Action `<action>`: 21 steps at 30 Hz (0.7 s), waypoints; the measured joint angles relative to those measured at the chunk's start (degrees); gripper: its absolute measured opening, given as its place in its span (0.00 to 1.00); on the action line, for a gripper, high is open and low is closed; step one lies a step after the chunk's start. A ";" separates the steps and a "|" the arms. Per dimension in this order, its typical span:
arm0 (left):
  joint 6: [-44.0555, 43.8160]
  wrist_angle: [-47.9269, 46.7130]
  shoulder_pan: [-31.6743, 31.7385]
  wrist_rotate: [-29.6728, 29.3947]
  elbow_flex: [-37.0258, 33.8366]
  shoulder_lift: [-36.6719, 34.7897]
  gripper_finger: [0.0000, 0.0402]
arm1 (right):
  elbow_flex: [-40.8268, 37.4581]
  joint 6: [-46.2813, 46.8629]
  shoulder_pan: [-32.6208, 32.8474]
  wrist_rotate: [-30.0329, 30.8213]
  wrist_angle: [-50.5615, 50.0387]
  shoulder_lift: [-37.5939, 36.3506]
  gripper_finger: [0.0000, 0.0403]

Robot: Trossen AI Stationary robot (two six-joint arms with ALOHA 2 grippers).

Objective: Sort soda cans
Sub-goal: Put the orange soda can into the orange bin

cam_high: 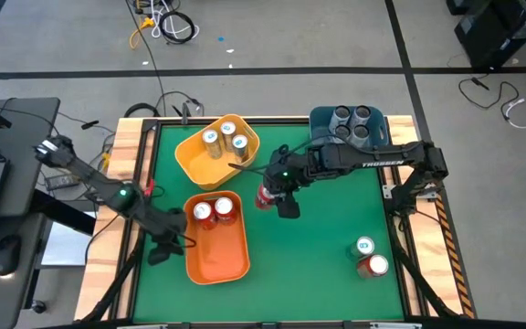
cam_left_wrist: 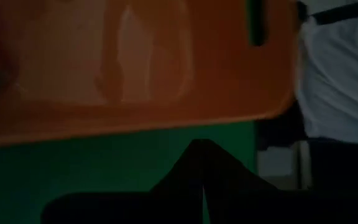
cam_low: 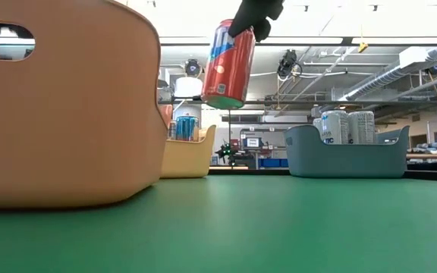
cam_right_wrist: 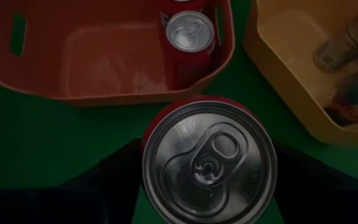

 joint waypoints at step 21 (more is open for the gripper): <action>11.02 28.23 4.62 -7.43 -7.00 15.04 0.00 | 0.00 3.99 1.41 -0.28 1.12 0.00 0.70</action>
